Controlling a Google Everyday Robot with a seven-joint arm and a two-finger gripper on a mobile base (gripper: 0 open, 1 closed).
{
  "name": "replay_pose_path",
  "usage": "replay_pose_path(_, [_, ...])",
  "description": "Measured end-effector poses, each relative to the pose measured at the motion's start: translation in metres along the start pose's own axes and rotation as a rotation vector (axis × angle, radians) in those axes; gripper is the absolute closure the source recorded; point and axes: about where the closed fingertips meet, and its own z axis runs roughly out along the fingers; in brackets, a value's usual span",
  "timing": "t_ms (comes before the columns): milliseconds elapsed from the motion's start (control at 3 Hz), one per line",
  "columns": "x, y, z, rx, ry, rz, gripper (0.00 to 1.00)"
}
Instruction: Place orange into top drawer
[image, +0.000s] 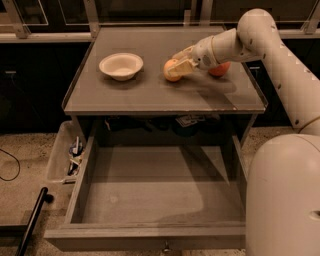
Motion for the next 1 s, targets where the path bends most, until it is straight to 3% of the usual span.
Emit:
replay_pose_path(333, [-0.003,0.0,0.006,-0.008,-0.011,0.003,1.0])
replay_pose_path(667, [-0.006,0.013,-0.001,0.0,-0.061,-0.007,1.0])
replay_pose_path(1000, [-0.016,0.042,-0.029,0.018,-0.123,-0.055,1.0])
